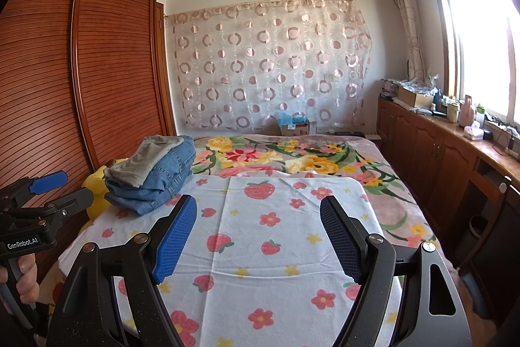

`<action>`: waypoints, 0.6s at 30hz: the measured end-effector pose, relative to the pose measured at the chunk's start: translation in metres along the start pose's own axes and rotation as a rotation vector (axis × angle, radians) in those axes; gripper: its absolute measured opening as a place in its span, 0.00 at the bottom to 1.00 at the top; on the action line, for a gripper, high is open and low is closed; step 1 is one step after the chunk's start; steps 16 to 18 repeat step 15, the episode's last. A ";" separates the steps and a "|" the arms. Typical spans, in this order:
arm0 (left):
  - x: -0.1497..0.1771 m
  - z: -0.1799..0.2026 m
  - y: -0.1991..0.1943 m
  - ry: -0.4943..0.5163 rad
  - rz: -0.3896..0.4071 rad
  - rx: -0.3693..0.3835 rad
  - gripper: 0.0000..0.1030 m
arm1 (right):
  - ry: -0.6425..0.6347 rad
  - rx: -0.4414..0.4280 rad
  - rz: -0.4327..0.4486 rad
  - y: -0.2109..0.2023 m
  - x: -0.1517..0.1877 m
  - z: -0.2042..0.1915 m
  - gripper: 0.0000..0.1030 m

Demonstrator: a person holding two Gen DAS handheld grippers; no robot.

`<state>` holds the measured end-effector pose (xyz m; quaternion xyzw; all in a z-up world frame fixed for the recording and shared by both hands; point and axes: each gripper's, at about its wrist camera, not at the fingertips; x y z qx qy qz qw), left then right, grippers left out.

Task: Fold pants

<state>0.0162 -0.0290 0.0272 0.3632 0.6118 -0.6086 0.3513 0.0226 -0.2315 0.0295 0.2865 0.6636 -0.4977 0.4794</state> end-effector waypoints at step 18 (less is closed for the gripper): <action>0.000 0.000 0.000 -0.001 0.000 -0.001 0.84 | -0.001 -0.002 0.002 0.000 0.002 -0.002 0.78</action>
Point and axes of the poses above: each gripper's, at about its wrist camera, not at the fingertips, and y roughly the way its jaws point, z to its right, x to its underside, and after that the axes turned 3 degrees about -z, right-handed
